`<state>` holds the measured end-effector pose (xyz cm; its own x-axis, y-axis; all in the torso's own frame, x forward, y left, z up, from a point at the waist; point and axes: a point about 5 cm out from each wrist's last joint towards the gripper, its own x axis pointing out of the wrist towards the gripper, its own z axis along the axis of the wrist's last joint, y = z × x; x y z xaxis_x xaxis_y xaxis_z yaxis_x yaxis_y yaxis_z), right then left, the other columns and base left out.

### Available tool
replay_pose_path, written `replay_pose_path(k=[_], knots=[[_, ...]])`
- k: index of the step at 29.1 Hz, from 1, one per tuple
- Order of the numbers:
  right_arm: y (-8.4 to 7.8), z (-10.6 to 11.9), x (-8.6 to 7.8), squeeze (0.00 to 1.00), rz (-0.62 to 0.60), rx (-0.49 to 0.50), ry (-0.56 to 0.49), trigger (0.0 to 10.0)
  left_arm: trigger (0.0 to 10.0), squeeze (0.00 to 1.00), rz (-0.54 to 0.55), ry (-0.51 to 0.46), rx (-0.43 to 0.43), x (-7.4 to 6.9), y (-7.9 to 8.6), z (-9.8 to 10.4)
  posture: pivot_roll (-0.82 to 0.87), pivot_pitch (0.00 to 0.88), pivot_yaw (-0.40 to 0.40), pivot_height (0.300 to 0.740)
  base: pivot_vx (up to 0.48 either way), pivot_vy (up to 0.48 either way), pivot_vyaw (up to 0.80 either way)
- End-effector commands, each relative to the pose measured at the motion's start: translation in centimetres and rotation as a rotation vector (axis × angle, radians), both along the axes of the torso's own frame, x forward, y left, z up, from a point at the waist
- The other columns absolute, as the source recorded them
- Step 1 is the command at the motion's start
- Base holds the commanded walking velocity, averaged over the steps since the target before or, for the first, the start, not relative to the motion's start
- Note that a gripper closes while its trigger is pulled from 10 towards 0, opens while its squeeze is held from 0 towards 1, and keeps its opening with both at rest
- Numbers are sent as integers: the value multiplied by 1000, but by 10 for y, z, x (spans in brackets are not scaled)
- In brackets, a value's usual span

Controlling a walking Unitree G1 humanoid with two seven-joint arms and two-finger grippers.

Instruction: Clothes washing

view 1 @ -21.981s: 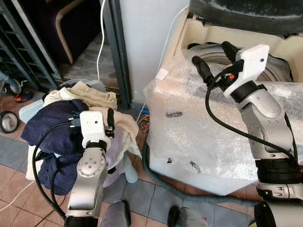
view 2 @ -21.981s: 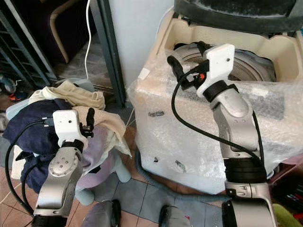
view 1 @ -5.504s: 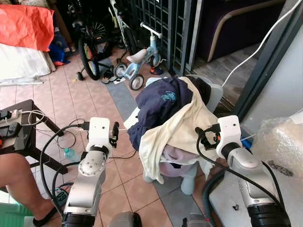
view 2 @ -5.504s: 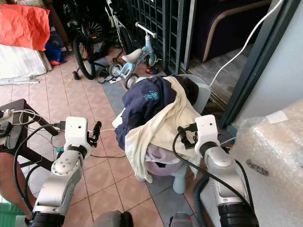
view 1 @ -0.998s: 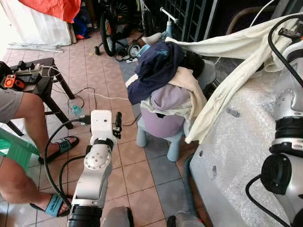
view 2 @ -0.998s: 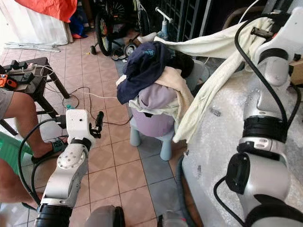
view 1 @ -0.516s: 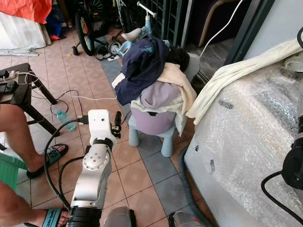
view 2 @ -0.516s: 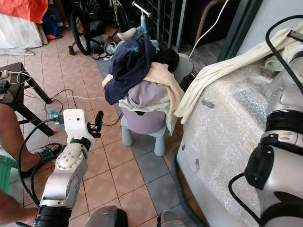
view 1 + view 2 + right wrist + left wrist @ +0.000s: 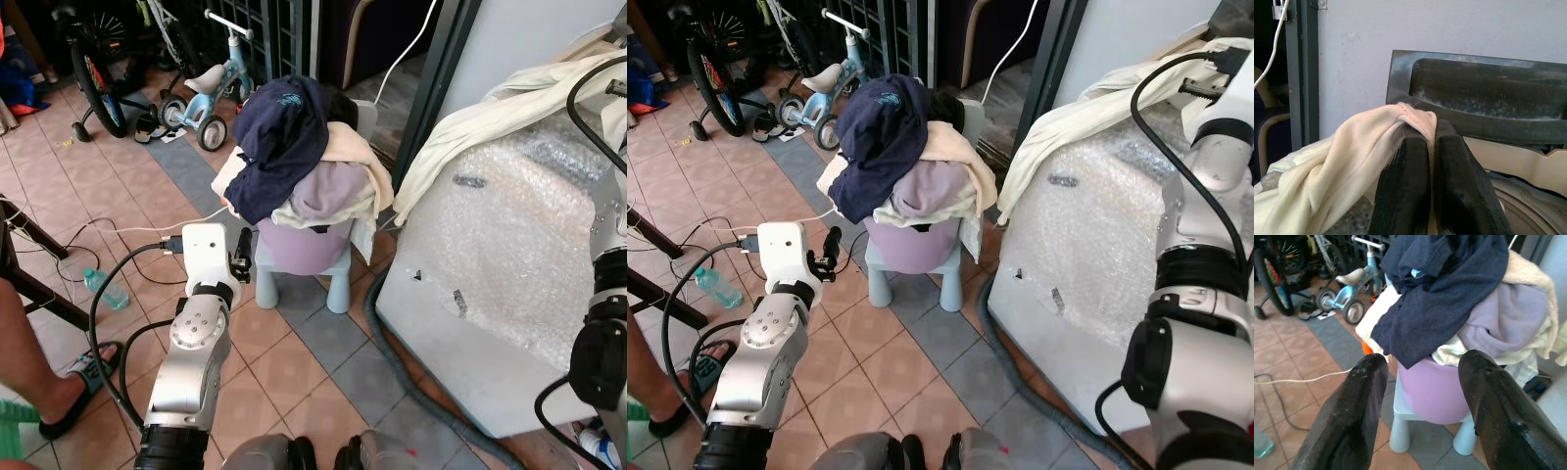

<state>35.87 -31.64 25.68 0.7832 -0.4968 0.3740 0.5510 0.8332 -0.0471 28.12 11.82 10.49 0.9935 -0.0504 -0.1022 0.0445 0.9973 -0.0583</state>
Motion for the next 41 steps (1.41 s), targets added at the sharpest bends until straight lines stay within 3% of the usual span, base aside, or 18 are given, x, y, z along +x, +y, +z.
replay_pose_path(k=[1,4,8,11,22,27,37,41], knots=[[10,22,1,0,46,-57,-77,10000,10000,0,-4,-27,-21,0,2,5,-43,52,22,740,0,0,0],[13,22,1,0,67,-65,-81,10000,10000,0,-6,-33,-19,0,2,6,-45,52,22,740,0,0,0],[41,14,-2,0,202,-151,-74,10000,10000,0,-3,-78,-45,2,5,15,-49,51,24,740,0,0,0],[52,8,-6,0,236,-195,-67,10000,10000,0,-3,-100,-49,3,7,20,-55,51,26,740,0,0,0],[57,-4,-21,0,243,-179,-48,10000,10000,0,5,-150,-43,8,18,37,-58,92,53,740,335,0,-121],[59,7,-16,0,242,-187,-59,10000,10000,0,16,-113,-49,7,19,28,-56,86,52,740,413,160,-778],[69,52,9,0,302,-217,-133,10000,10000,0,0,-100,-64,4,10,26,-45,75,47,740,360,317,-733],[77,70,19,0,332,-247,-150,10000,10000,0,-8,-100,-55,3,8,26,-44,73,48,740,312,328,0]])
